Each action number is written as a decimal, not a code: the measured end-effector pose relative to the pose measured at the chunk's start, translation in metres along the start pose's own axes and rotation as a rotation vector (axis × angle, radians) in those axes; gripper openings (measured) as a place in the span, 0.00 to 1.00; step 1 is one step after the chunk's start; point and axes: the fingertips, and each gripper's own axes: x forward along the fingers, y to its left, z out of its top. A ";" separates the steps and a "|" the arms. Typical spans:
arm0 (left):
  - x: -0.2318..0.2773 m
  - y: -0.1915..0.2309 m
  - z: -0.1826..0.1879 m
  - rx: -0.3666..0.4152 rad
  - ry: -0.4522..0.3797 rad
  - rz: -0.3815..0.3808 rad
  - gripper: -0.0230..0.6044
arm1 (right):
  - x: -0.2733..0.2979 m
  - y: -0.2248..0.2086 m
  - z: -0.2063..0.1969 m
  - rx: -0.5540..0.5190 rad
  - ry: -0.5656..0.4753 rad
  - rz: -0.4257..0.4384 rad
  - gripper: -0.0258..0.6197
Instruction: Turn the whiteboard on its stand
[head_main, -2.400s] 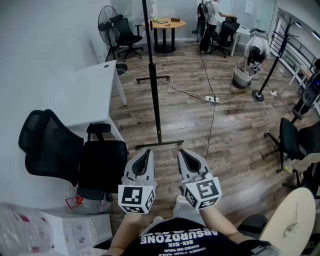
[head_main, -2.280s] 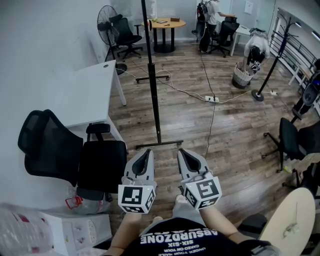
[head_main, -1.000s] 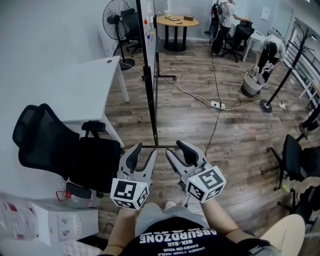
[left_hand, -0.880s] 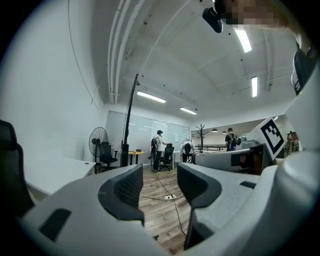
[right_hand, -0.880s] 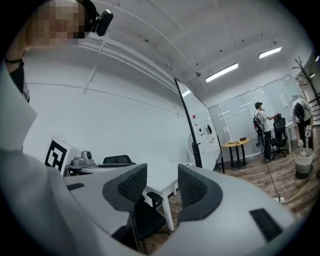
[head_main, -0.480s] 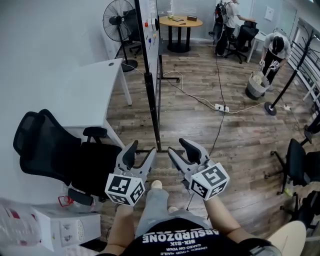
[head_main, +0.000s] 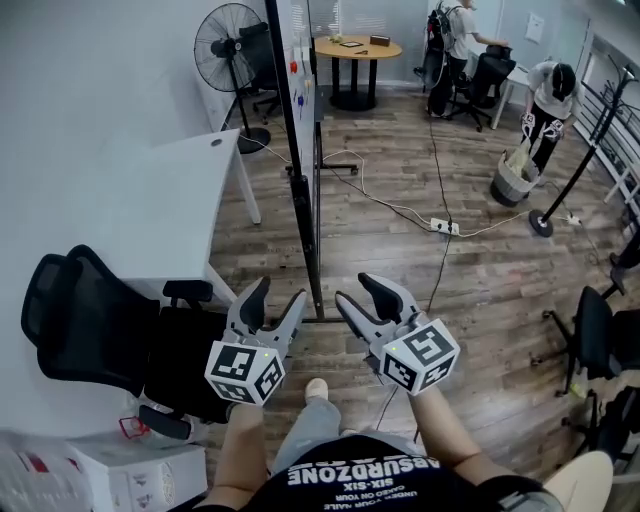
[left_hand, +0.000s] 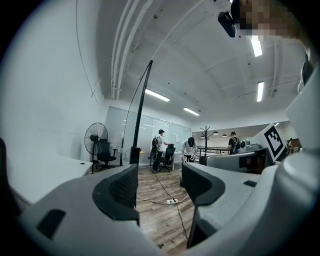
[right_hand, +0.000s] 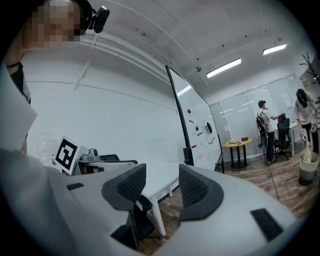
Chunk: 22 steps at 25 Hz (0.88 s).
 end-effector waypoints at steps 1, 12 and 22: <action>0.005 0.007 0.001 -0.001 0.001 0.001 0.45 | 0.007 -0.004 0.001 -0.002 0.002 -0.002 0.32; 0.057 0.065 0.010 0.010 0.020 -0.022 0.45 | 0.069 -0.040 0.009 -0.031 0.029 -0.011 0.32; 0.106 0.108 -0.001 0.026 0.075 -0.104 0.45 | 0.133 -0.068 -0.005 -0.057 0.089 -0.012 0.32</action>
